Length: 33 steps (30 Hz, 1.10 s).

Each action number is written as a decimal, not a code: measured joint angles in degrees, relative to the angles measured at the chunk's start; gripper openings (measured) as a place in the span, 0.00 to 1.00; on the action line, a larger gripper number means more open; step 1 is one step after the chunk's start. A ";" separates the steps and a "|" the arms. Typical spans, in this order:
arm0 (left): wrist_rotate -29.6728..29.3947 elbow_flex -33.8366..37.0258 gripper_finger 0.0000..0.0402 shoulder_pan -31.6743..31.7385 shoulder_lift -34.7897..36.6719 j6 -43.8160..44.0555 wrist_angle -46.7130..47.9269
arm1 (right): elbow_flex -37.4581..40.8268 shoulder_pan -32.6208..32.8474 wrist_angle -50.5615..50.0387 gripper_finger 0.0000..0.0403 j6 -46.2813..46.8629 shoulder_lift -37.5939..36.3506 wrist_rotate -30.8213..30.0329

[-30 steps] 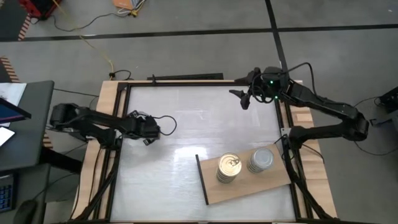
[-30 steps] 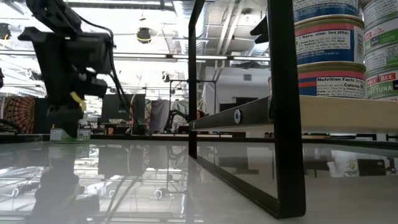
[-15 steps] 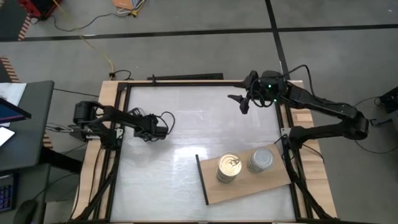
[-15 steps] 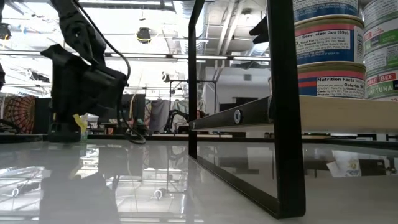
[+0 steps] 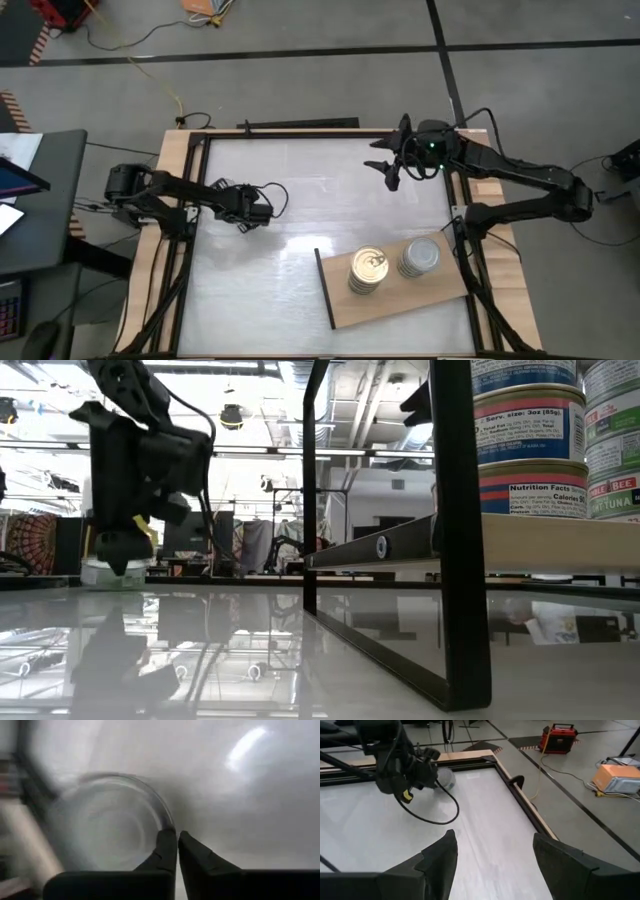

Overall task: Stack canned seafood by type on shelf
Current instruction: Stack the green tuna can on top of the green tuna can on the shelf

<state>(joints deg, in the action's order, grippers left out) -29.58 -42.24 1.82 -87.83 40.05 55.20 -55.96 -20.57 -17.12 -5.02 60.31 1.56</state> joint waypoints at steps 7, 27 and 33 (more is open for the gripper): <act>5.00 0.17 0.00 -2.57 -0.66 1.35 -3.51 | 0.00 2.01 -0.15 0.71 0.50 0.00 -0.02; -3.56 -20.33 0.13 -12.29 0.59 -9.86 5.41 | 0.00 1.86 -0.25 0.71 -1.44 0.00 -0.04; -1.55 -21.14 0.43 -6.05 0.59 -16.78 6.77 | 0.00 0.09 -1.70 0.71 -3.58 -0.02 -0.12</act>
<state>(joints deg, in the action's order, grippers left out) -31.13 -63.37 -4.23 -87.24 23.27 61.97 -55.96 -20.48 -18.82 -8.60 60.29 1.45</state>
